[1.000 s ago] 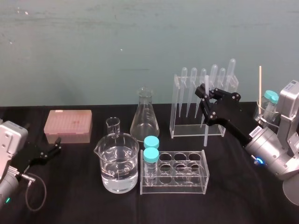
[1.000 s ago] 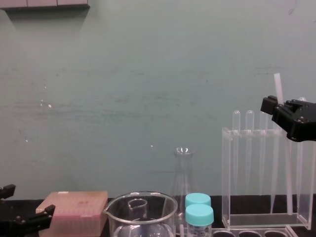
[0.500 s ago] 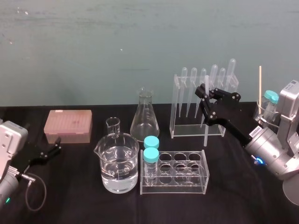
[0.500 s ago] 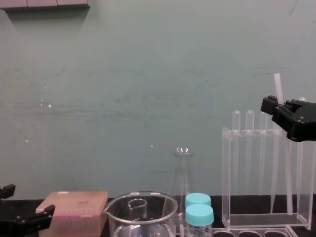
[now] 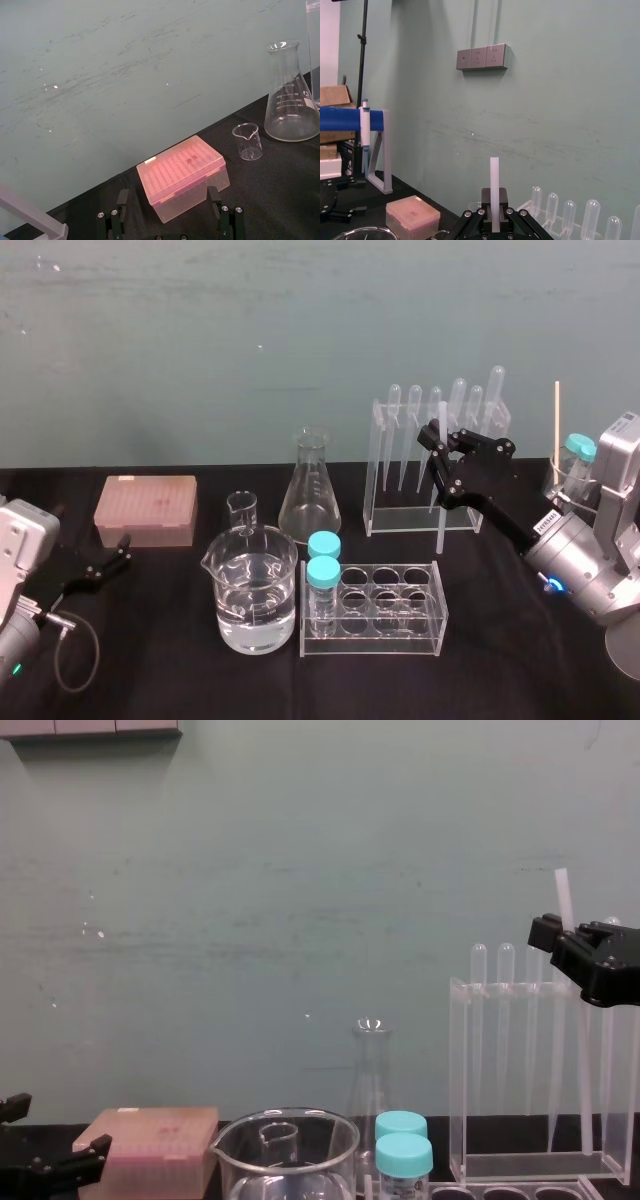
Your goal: Pick up the stirring rod with one hand, then place it down.
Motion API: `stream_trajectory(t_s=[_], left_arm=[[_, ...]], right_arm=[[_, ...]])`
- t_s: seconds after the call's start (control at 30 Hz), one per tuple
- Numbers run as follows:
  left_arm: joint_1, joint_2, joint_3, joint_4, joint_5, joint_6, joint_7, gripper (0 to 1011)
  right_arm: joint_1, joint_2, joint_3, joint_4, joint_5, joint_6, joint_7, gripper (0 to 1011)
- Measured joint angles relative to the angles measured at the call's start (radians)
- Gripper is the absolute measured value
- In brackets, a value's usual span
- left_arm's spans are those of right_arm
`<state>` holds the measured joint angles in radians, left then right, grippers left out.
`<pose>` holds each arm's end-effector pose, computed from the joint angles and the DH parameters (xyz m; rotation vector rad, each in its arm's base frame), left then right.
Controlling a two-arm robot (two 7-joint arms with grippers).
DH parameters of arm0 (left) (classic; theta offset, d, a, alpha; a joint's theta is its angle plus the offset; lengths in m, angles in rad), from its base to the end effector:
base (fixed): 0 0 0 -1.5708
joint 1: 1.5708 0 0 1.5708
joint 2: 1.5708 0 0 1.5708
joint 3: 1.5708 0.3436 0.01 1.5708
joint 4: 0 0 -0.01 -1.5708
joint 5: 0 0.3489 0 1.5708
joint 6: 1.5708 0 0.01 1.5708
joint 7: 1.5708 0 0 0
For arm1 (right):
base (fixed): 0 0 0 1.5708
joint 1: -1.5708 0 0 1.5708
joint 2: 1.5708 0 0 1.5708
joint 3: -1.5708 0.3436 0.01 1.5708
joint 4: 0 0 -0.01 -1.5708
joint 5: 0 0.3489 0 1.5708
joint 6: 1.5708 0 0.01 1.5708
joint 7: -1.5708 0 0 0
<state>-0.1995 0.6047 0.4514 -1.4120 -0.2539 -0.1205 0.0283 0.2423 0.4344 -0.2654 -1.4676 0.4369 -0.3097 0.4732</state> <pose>0.4047 0.1025 -0.3532 0.3045 -0.2850 1.2480 0.4369 -0.0773 -0.2954 0.1819 -0.3066 -0.8885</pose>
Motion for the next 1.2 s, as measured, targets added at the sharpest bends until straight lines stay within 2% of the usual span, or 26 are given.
stream_trajectory(t_s=[1.2], left_arm=[[0.0,0.0,0.0,0.0,0.0,0.0,0.0,1000]], right_arm=[[0.0,0.0,0.0,0.0,0.0,0.0,0.0,69]])
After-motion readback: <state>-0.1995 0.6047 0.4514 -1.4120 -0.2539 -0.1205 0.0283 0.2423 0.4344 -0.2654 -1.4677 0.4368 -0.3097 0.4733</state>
